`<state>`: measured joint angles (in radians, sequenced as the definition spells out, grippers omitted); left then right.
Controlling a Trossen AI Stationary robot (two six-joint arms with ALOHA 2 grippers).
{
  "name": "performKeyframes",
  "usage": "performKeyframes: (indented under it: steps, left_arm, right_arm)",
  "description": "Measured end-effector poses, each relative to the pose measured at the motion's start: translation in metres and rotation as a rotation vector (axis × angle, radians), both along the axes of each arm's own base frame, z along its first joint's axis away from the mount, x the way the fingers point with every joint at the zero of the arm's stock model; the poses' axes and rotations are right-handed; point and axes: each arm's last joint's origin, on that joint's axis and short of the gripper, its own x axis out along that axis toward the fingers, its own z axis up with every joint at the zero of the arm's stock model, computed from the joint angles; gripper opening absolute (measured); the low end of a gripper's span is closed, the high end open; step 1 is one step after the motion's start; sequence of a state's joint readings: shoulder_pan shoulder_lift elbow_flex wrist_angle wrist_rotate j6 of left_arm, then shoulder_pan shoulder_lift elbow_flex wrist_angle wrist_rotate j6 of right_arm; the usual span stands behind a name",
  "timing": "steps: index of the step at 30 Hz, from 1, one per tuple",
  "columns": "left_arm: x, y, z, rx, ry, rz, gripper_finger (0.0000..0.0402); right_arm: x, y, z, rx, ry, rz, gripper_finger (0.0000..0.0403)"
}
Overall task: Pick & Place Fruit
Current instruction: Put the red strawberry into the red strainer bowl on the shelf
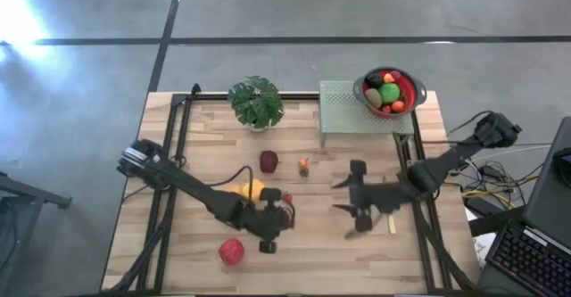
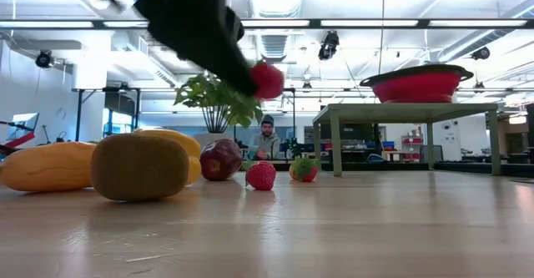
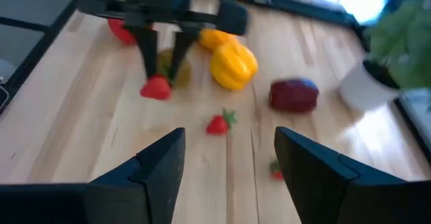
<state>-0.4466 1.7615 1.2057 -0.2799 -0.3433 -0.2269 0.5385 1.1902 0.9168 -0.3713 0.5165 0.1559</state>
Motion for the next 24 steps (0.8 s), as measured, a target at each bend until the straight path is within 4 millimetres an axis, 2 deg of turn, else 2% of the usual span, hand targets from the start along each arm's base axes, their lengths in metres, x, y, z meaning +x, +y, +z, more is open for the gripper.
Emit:
performKeyframes:
  steps: [3, 7, 19, 24]
  left_arm:
    - [0.006, 0.006, 0.011, -0.049, -0.083, 0.030, 0.0089]
    - [0.016, 0.014, 0.020, -0.097, -0.184, 0.056, 0.0089]
    - [0.034, 0.033, 0.044, -0.040, -0.400, 0.019, 0.0090]
    - [0.041, 0.039, 0.062, 0.018, -0.562, -0.013, 0.0090]
  right_arm:
    - [-0.007, 0.016, -0.008, -0.035, -0.090, 0.002, 0.0216]
    - [-0.012, 0.026, -0.018, -0.034, -0.177, 0.008, 0.0218]
    - [-0.011, 0.028, -0.020, 0.007, -0.205, 0.012, 0.0268]
    - [-0.011, 0.028, -0.019, 0.003, -0.220, 0.021, 0.0286]
